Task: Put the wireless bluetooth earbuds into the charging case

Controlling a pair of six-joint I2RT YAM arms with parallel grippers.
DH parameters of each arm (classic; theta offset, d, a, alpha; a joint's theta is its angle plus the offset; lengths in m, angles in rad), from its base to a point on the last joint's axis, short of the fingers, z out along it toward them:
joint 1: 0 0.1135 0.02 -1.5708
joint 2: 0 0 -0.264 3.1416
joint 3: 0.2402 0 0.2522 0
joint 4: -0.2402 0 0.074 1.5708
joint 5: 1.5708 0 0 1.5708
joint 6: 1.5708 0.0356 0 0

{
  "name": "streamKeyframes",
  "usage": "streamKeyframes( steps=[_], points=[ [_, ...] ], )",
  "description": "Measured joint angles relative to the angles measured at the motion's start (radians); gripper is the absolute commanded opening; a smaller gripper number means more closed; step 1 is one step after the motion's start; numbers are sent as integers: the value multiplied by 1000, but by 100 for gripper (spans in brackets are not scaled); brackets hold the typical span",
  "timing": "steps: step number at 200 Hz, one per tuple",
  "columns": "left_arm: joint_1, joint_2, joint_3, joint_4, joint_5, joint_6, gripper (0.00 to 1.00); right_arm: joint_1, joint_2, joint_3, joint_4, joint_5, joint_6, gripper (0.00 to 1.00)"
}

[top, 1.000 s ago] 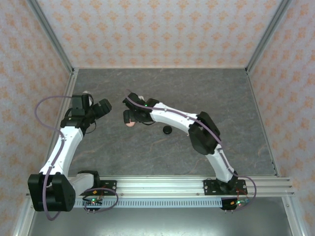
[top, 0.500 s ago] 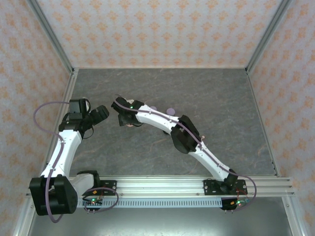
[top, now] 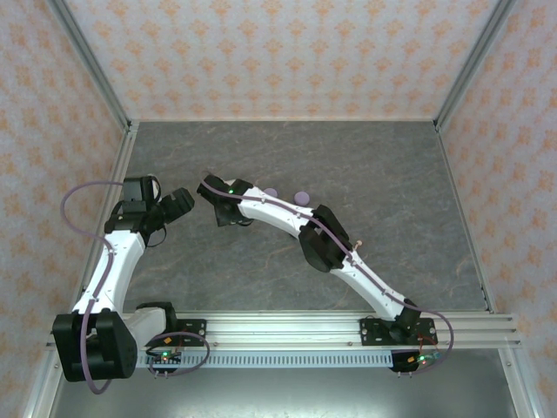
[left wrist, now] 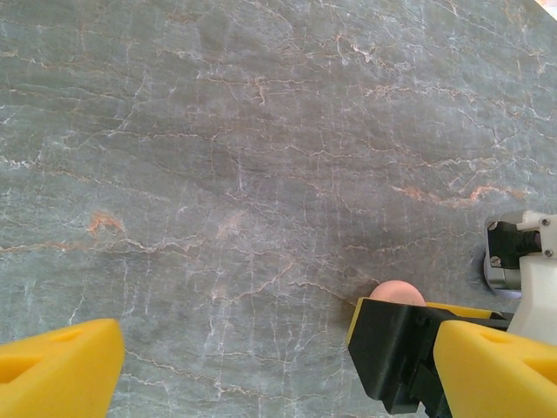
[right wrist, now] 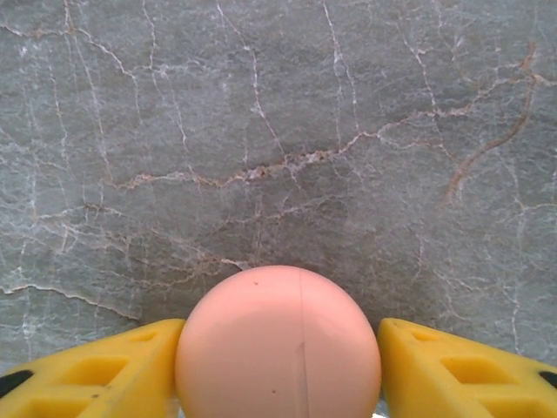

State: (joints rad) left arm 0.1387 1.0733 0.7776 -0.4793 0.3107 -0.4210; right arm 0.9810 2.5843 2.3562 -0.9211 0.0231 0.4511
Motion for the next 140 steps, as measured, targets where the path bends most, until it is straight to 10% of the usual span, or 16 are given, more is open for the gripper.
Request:
streamKeyframes(
  steps=[67,140],
  points=[
    [0,0,1,-1,106,18,89,0,-210,-349,127,16,-94,50],
    [-8,0,87,23,476,55,83,-9,-831,-915,521,-39,-311,51]
  ],
)
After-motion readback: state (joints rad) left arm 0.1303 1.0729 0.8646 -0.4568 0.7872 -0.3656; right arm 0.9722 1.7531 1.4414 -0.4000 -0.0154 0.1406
